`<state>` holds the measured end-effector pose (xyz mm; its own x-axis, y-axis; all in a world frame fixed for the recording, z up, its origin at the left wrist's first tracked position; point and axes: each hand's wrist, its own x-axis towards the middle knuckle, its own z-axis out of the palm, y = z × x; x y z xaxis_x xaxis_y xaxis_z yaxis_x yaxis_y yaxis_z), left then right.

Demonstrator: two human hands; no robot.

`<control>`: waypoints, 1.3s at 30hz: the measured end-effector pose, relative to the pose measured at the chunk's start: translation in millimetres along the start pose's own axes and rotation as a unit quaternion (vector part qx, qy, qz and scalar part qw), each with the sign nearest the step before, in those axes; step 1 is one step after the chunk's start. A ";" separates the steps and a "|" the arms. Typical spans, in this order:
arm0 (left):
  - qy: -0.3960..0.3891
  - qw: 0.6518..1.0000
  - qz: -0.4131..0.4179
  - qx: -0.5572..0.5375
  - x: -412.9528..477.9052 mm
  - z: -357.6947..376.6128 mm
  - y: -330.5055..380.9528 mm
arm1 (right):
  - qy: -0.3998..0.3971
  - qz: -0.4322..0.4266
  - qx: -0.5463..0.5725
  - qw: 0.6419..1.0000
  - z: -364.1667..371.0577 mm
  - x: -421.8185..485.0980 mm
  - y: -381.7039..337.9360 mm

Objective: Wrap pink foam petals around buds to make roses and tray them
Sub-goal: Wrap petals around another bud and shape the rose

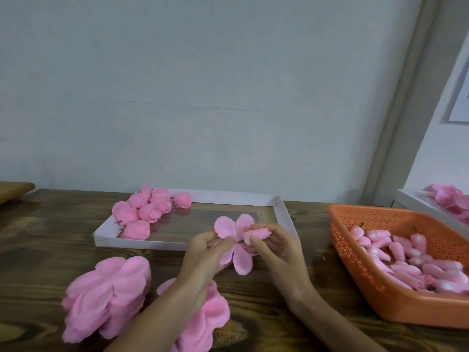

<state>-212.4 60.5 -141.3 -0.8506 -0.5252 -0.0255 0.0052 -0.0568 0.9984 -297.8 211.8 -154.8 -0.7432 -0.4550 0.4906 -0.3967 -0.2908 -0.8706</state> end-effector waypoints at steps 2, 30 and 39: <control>-0.007 1.000 0.002 -0.004 -1.0 1.9 -0.9 | -0.003 -0.006 -0.011 1.000 -0.9 -0.4 1.0; -0.086 0.995 0.055 -0.006 -3.8 -0.2 0.2 | 0.021 -0.051 -0.185 0.981 -2.6 -1.9 -5.7; -0.162 0.978 0.116 0.058 -5.7 -2.1 5.1 | -0.019 0.019 -0.021 0.999 -6.9 3.7 -16.3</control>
<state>-206.4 61.4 -136.1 -0.9557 -0.2143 0.2017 0.1747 0.1386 0.9748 -297.9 220.6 -139.0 -0.7370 -0.4971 0.4580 -0.3915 -0.2385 -0.8887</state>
